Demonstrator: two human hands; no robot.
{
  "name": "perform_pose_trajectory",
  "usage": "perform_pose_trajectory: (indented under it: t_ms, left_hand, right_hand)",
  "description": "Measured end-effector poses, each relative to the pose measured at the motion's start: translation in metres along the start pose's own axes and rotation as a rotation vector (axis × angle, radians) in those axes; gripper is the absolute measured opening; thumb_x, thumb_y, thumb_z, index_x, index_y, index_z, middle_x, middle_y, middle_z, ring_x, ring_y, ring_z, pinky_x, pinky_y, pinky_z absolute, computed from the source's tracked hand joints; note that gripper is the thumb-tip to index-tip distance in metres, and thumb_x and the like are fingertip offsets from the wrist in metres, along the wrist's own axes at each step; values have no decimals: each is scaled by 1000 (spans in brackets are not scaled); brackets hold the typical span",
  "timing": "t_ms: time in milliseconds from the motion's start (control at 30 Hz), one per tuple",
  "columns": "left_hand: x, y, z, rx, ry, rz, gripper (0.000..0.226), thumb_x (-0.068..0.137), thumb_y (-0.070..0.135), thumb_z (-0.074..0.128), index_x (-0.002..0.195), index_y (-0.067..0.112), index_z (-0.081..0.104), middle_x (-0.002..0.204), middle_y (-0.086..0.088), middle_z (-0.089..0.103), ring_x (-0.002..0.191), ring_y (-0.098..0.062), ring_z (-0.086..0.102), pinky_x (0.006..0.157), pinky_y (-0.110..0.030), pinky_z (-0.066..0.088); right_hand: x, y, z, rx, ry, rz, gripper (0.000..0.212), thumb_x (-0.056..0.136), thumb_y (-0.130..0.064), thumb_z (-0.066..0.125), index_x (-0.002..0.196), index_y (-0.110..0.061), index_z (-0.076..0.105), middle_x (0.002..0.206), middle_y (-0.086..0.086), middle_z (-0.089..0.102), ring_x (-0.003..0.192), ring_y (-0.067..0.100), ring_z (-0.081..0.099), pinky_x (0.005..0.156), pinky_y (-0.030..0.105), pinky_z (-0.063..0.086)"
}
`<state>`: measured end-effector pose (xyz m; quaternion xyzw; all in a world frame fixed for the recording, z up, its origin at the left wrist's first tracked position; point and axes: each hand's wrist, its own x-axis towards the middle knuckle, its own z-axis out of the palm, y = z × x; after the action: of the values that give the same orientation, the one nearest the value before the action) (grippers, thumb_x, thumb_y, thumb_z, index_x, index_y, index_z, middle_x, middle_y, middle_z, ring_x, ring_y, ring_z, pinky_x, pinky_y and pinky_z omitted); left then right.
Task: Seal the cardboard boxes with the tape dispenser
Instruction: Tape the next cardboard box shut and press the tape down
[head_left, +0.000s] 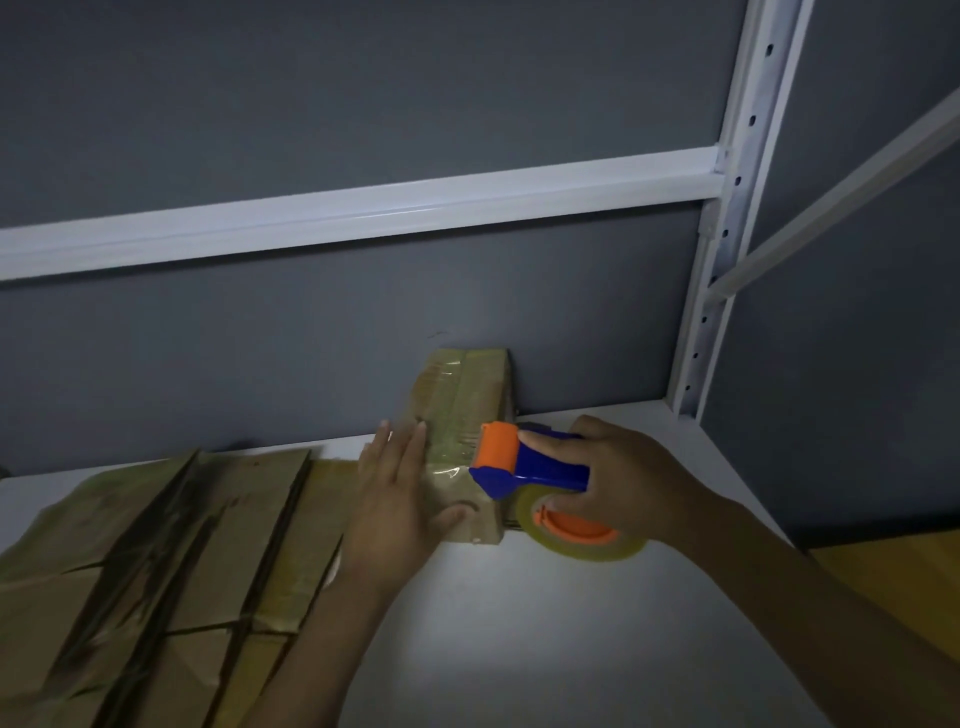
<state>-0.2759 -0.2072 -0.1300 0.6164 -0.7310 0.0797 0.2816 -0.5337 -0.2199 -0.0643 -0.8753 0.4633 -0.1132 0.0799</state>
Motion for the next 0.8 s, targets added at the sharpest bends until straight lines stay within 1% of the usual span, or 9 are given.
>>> perform_pose_trajectory:
  t_ms: [67, 133, 200, 267, 333, 467, 567, 700, 800]
  left_hand:
    - [8, 4, -5, 181, -35, 108, 96, 73, 76, 42, 138, 5, 51, 143, -11, 50, 141, -27, 31, 118, -44, 13]
    - [9, 6, -5, 268, -27, 175, 91, 72, 72, 58, 134, 4, 55, 138, -14, 55, 137, -29, 38, 118, -47, 17]
    - [6, 7, -1, 187, -56, 162, 97, 69, 66, 72, 143, 9, 45, 147, -17, 44, 143, -29, 25, 118, -46, 15]
    - [2, 10, 2, 167, -67, 151, 99, 73, 70, 62, 151, 19, 30, 158, -18, 23, 148, -31, 8, 120, -44, 5]
    - [2, 18, 3, 181, -69, 188, 94, 78, 73, 46, 153, 21, 22, 161, -14, 11, 149, -30, 5, 119, -44, 3]
    - [9, 27, 6, 36, -77, 254, 89, 77, 67, 55, 145, 12, 41, 148, -6, 44, 138, -24, 35, 116, -31, 12]
    - [12, 19, 6, 23, -45, 287, 88, 69, 56, 76, 141, 16, 44, 140, -6, 53, 128, -25, 46, 109, -34, 25]
    - [13, 16, 1, 81, -29, 299, 79, 73, 63, 58, 138, 20, 51, 140, -2, 54, 124, -25, 51, 104, -38, 29]
    - [13, 21, 0, 131, -32, 271, 80, 71, 68, 51, 136, 21, 54, 139, 0, 55, 124, -20, 47, 103, -39, 28]
  right_hand:
    - [-1, 2, 1, 1, 16, 5, 82, 87, -48, 61, 151, -36, 11, 136, -2, 40, 122, 13, 42, 78, 10, 34]
    - [-1, 2, 0, -14, 35, 2, 80, 88, -50, 60, 151, -36, 12, 134, -2, 42, 116, 9, 42, 75, 10, 33]
    - [0, 1, 0, -20, 49, -5, 78, 88, -51, 58, 151, -37, 13, 129, -2, 43, 104, 4, 38, 67, 7, 28]
    - [-1, 0, 2, -7, 51, -3, 78, 88, -51, 58, 150, -38, 14, 127, -1, 44, 100, 3, 33, 65, 6, 25]
    - [-3, 1, 5, 17, 60, -3, 78, 88, -51, 59, 151, -37, 14, 127, -1, 43, 101, 4, 35, 66, 9, 27]
    - [-8, 7, 11, 41, 55, 22, 78, 88, -49, 59, 151, -37, 14, 127, -1, 42, 101, 5, 36, 70, 13, 31]
    - [-11, 10, 8, 74, 43, 26, 77, 87, -51, 60, 150, -39, 17, 123, -1, 42, 97, 5, 35, 72, 16, 33]
    - [-29, 30, 6, -32, 55, 22, 76, 87, -54, 58, 150, -39, 17, 124, -3, 44, 98, 5, 36, 75, 17, 35]
    - [-51, 48, 6, -180, -7, 62, 77, 89, -58, 51, 151, -38, 8, 134, -4, 39, 115, 10, 43, 83, 16, 39]
